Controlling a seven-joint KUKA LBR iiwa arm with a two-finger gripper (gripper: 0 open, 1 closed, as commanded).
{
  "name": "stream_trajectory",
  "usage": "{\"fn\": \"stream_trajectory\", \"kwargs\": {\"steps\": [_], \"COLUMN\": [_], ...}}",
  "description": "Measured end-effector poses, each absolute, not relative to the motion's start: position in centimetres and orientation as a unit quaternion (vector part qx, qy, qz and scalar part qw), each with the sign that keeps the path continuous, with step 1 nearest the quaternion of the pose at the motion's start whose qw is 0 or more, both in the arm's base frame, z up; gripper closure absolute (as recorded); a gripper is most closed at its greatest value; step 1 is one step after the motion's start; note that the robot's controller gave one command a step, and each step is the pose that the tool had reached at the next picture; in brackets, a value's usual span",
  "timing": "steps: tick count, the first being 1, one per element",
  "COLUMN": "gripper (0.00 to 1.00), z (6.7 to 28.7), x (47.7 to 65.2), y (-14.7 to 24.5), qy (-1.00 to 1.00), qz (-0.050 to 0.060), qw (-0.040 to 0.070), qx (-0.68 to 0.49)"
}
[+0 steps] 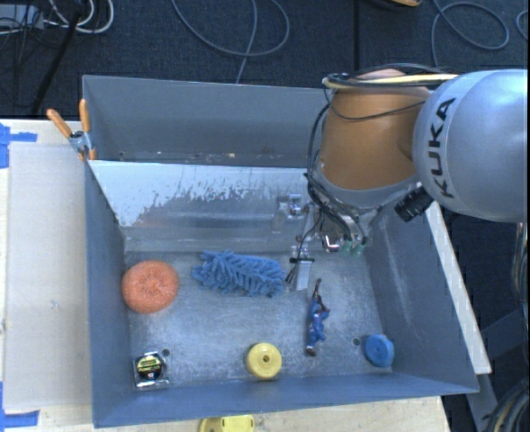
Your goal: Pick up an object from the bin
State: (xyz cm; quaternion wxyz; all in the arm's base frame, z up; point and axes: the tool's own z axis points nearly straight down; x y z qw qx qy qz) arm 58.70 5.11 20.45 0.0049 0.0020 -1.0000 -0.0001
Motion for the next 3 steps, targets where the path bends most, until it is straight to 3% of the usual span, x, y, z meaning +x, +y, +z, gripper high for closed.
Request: {"fn": "stream_trajectory", "kwargs": {"steps": [1,2,3], "gripper": [0.0,0.0,0.0], "z": [20.9,14.6,13.1], "x": [58.8,60.1,60.4], "y": [5.1,7.1,8.6], "qy": [-1.0,-1.0,-1.0], "qz": [0.0,-0.001,0.0], "qw": [0.001,-0.002,0.001], "qx": [0.001,-0.019,-0.002]}}
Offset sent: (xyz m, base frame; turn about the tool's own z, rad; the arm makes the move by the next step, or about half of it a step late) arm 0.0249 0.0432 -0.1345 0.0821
